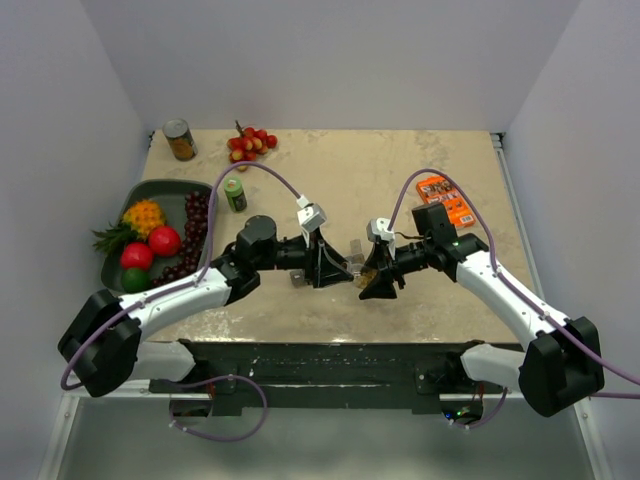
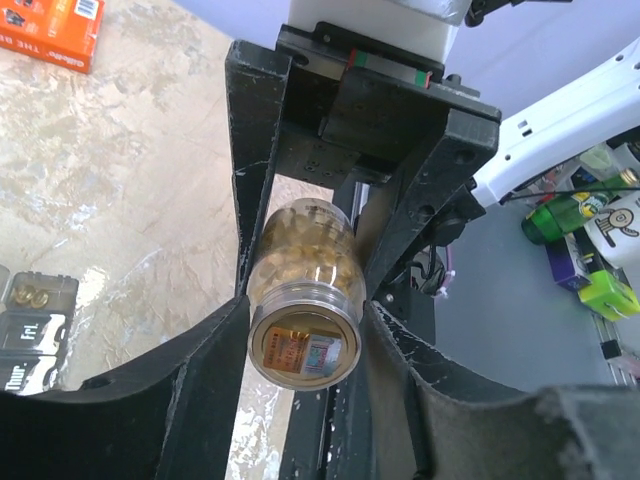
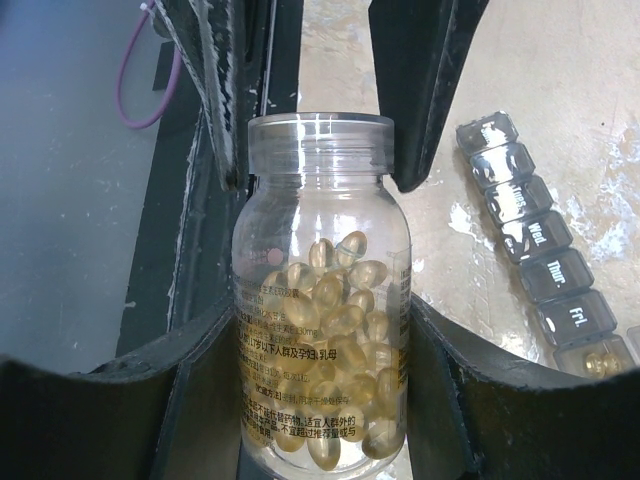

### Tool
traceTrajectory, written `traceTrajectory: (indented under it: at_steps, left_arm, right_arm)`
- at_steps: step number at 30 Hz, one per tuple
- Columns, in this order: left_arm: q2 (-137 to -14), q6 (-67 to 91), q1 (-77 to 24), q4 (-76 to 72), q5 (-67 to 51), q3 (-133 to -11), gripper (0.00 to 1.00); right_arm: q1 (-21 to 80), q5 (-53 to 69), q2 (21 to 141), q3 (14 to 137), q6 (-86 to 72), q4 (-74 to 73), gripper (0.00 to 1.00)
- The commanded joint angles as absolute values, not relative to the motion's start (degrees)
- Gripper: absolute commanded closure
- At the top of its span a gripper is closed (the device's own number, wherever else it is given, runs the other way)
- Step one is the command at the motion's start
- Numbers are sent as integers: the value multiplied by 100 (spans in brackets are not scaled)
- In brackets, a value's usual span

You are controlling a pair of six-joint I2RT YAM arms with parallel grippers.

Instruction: Sort the pills into containers

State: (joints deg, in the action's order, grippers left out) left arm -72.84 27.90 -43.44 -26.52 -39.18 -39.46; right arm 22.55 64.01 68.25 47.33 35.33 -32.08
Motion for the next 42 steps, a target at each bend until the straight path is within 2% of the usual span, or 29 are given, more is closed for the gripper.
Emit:
traceTrajectory:
  at_steps: [1,5,7,8,9,11,12,14,17,18,19,21,22,24,30,37,42]
  left_arm:
    - [-7418,2742,-4307,-2699,-4201,-4219,47]
    - [-7418,2628,-4307,-2470,-4254,-4228,44]
    - [-7409,2602,-4307,-2365,-4236,-4245,46]
    - [-7409,2610,-4307,-2356,-4236,-4245,51]
    - [-7409,2610,-4307,-2347,-4228,-4254,66]
    - [-7409,2628,-4307,-2347,-4228,-4254,81]
    - [-7400,2619,-4307,-2329,-4219,-4254,97]
    - [-7348,2602,-4307,-2277,-4140,-4245,100]
    - [-7207,2558,-4272,-2136,-3982,-4184,100]
    - [-7164,2566,-4237,-2040,-3938,-4166,100]
    - [-7085,2566,-4202,-1978,-3859,-4149,100]
    - [-6997,2549,-4096,-1751,-3823,-4105,100]
    - [-6909,2540,-4052,-1653,-3728,-4087,100]
    - [-6821,2462,-3964,-1199,-3552,-4096,100]
    - [-6522,2066,-3709,355,-2586,-4271,100]
    - [-6661,1767,-3393,2880,285,-5536,100]
    - [-7083,1215,-2541,3638,984,-6099,100]
  right_arm:
    - [2276,6460,6724,4729,3489,-3094,100]
    - [2276,6434,6724,4729,3481,-3076,100]
    - [2268,6425,6732,4729,3463,-3059,100]
    - [2276,6407,6741,4729,3463,-3059,100]
    - [2276,6399,6741,4720,3445,-3050,100]
    - [2276,6372,6741,4720,3437,-3032,100]
    - [2276,6337,6733,4711,3410,-3015,100]
    - [2276,6319,6732,4702,3393,-2997,97]
    - [2268,6293,6706,4685,3366,-2953,80]
    - [2268,6284,6706,4676,3358,-2953,70]
    - [2276,6258,6706,4676,3357,-2953,54]
    - [2268,6205,6689,4676,3323,-2909,36]
    - [2268,6135,6680,4667,3322,-2900,19]
    - [2259,6039,6662,4667,3261,-2839,3]
    - [1899,5678,6522,4632,3112,-2558,1]
    - [1450,5036,6530,4500,3015,-2347,1]
    - [1389,5010,6671,4544,3111,-2426,1]
